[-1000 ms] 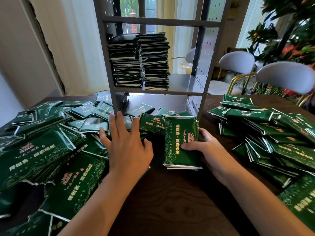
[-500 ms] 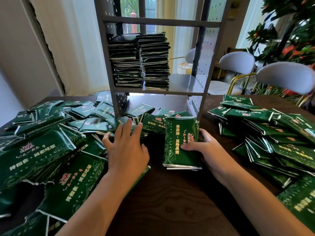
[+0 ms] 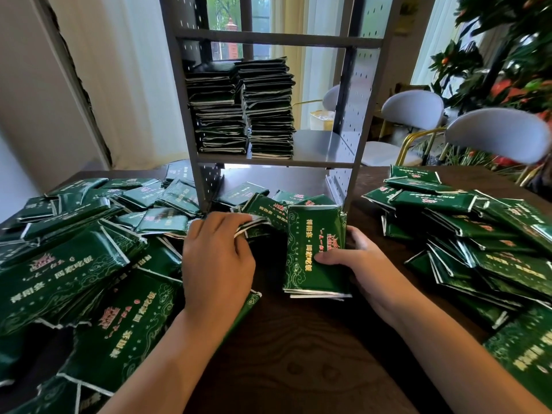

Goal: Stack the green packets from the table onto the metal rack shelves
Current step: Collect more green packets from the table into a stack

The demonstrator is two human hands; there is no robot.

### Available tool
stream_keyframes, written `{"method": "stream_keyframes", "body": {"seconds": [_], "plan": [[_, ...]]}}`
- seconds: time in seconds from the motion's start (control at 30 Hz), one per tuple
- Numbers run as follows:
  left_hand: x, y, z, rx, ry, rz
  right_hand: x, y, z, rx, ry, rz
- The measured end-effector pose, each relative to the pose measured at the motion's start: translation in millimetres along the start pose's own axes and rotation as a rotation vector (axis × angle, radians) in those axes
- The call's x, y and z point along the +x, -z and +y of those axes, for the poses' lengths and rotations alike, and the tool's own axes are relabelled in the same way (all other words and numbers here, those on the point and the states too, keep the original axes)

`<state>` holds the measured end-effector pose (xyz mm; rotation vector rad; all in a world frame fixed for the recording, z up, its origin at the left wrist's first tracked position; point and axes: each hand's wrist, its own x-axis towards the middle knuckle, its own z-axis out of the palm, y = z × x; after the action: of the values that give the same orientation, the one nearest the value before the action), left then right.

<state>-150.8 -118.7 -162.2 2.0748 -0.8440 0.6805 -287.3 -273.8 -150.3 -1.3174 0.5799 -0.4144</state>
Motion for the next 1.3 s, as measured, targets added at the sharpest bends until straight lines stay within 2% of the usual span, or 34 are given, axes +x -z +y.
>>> {"method": "stream_keyframes", "body": {"seconds": [0.1,0.17,0.23,0.4,0.63,0.93,1.1,1.2,1.3], "plan": [[-1,2,7,-0.131,-0.055,0.129,0,0,0,0.006,0.0,-0.002],[-4,-1,10,-0.224,-0.133,0.152,0,0,1,0.018,-0.001,-0.005],[-9,-6,13,-0.323,-0.169,0.074,1,0,1,0.026,-0.002,-0.014],[-17,-11,16,-0.477,-0.065,-0.192,0,0,-1,0.054,0.007,-0.008],[-14,-9,18,-0.573,0.065,-0.31,2,4,-1,0.097,-0.011,-0.002],[-20,-9,21,-0.602,-0.049,-0.445,3,2,1,0.059,0.002,0.006],[-21,-4,24,-0.626,-0.049,-0.473,4,2,2,0.038,0.009,0.045],[-22,0,24,-0.687,-0.016,-0.604,6,1,3,0.06,0.001,0.087],[-23,-1,24,-0.619,-0.002,-0.712,6,4,3,0.117,-0.007,0.079]]}}
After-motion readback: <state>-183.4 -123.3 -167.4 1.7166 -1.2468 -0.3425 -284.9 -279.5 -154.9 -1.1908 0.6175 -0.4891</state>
